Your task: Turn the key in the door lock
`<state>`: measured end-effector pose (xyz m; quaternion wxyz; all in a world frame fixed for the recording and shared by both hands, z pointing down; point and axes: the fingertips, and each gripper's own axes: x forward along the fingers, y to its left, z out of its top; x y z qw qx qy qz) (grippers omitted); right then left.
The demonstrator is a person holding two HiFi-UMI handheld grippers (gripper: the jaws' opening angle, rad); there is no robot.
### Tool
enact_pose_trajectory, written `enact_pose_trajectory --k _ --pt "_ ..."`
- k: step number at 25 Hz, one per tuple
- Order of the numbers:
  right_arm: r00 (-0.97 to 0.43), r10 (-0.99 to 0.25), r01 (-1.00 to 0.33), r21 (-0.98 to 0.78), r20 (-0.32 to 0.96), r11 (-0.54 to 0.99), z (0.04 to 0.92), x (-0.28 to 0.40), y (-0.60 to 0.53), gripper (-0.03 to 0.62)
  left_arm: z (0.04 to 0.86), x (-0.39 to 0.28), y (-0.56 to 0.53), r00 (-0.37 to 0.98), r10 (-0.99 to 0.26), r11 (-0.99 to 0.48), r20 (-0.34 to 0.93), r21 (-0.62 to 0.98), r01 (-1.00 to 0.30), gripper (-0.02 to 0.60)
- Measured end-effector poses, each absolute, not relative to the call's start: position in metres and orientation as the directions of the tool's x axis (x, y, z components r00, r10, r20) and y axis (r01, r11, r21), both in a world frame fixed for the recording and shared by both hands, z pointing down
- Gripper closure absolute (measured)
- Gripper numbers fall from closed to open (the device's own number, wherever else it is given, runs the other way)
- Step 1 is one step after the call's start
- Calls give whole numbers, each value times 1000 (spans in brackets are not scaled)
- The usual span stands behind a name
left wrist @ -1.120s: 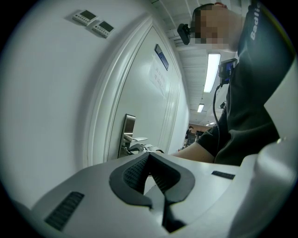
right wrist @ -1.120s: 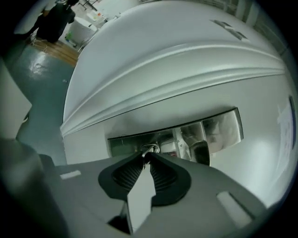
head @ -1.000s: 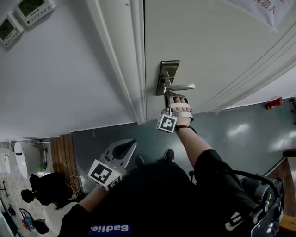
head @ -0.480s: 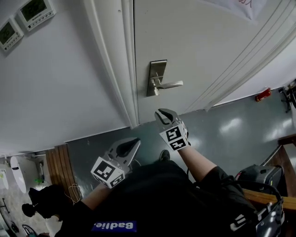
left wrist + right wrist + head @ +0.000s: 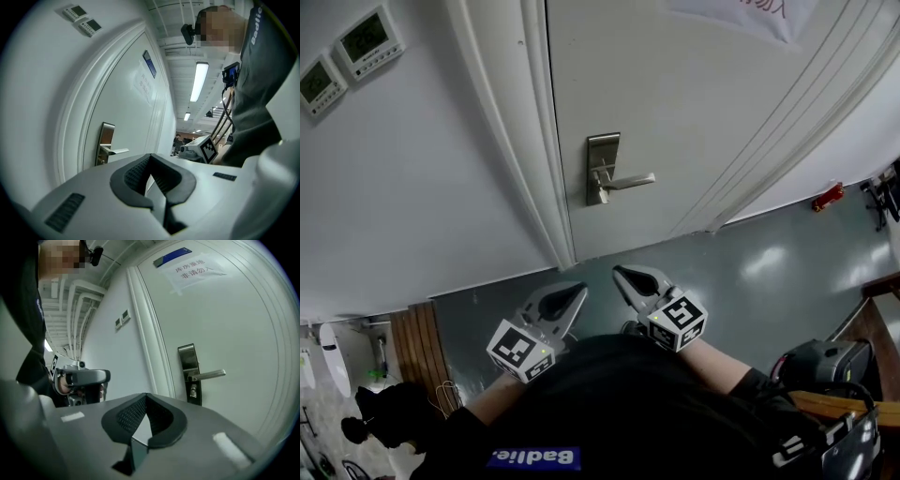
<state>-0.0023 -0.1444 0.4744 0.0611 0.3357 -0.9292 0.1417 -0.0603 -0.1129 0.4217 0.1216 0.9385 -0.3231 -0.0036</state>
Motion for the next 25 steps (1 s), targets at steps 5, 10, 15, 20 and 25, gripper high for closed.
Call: enact_pose_trajectory --k 5,10,15,20,25 --pt "-818 -553 -575 -188 156 797 463 -3 -135 592 421 -49 -117 782 -618 -754 81 220 -619 588" --pt "-836 -529 -548 -197 146 813 465 1 -132 593 425 -37 -119 787 -608 -760 103 211 -615 588" --pt "-838 -528 -546 -207 141 812 466 5 -136 594 431 -30 -121 793 -600 -766 109 209 -608 588" --pt "-840 -523 -542 -204 142 815 466 7 -135 594 433 -28 -120 796 -594 -769 112 212 -604 588" --pt "-849 -506 -528 -195 155 826 465 4 -134 594 427 -26 -121 798 -591 -772 120 205 -602 588"
